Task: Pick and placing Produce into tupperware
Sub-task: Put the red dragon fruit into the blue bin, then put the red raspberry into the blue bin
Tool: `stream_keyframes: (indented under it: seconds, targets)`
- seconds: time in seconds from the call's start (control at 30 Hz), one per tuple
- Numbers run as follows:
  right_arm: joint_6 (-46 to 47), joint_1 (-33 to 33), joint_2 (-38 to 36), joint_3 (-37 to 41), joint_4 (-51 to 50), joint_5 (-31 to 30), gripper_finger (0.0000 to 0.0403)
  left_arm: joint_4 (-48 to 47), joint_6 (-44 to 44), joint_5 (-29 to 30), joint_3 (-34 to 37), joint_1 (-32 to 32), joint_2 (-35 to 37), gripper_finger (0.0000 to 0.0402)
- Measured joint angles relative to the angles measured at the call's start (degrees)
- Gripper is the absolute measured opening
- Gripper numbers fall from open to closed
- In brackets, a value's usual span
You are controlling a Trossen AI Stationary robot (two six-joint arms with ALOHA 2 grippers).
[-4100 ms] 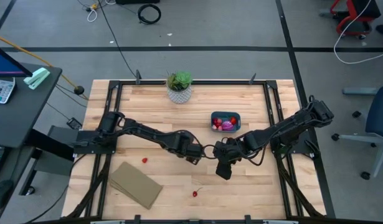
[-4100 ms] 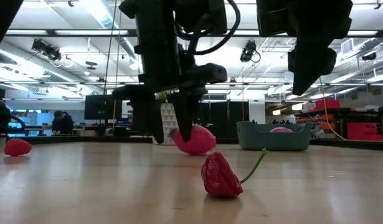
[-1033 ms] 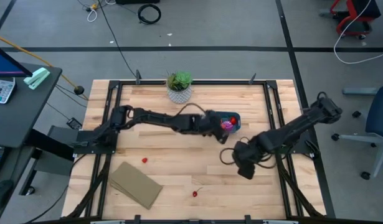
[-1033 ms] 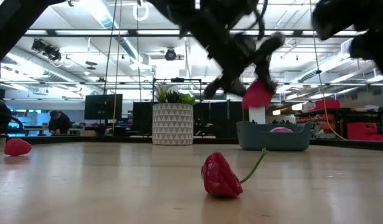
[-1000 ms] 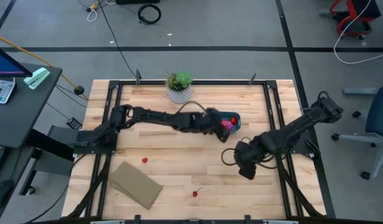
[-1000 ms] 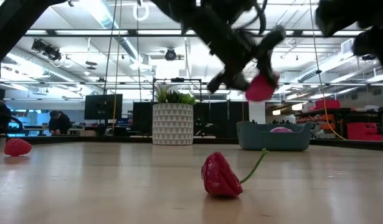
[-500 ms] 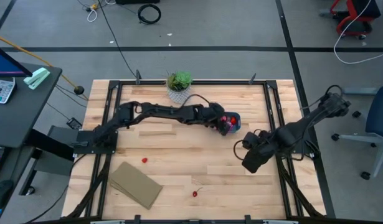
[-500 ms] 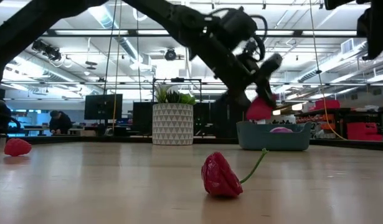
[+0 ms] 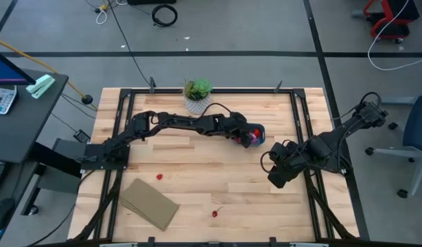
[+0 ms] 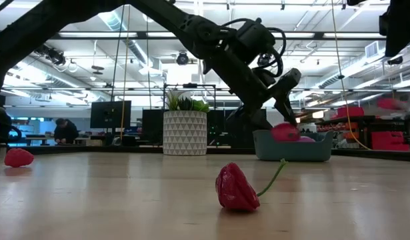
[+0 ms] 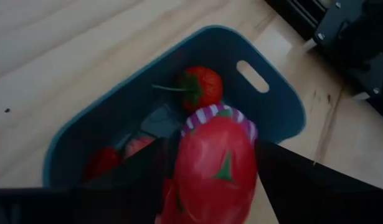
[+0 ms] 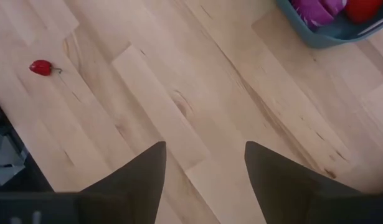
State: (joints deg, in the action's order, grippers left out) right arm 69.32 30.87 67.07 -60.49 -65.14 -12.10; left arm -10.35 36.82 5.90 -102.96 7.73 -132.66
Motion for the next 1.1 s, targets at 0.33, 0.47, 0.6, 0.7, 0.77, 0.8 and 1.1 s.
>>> stream_keyframes:
  seconds: [0.33,0.47,0.6,0.7,0.77,0.8,1.1]
  targets:
    - [-1.5,0.0,0.0,0.0,0.0,-0.4,0.0227,-0.4,0.0,-6.6,0.0,2.4,4.9,0.0243]
    - [-1.6,0.0,0.0,0.0,0.0,-0.4,0.0227,-2.2,0.0,-11.1,0.0,3.3,8.2,0.0234]
    - [-1.6,0.0,0.0,0.0,0.0,-0.4,0.0227,-6.5,0.0,-17.2,-0.1,3.4,11.6,0.0223]
    - [-2.0,0.0,0.0,0.0,0.0,-1.0,0.0227,-13.8,0.1,-22.2,-0.2,2.8,14.0,0.0213]
    - [-2.6,0.0,0.0,0.0,0.0,-1.5,0.0227,-20.9,0.1,-24.2,-0.2,2.2,14.9,0.0208]
    - [-2.9,0.0,0.0,0.0,0.0,-1.7,0.0227,-23.4,0.3,-24.2,-0.2,1.8,15.2,0.0205]
    - [-5.2,0.0,0.1,0.0,0.6,-4.0,0.0227,-58.1,0.1,-24.4,-0.2,-7.6,16.2,0.0192]
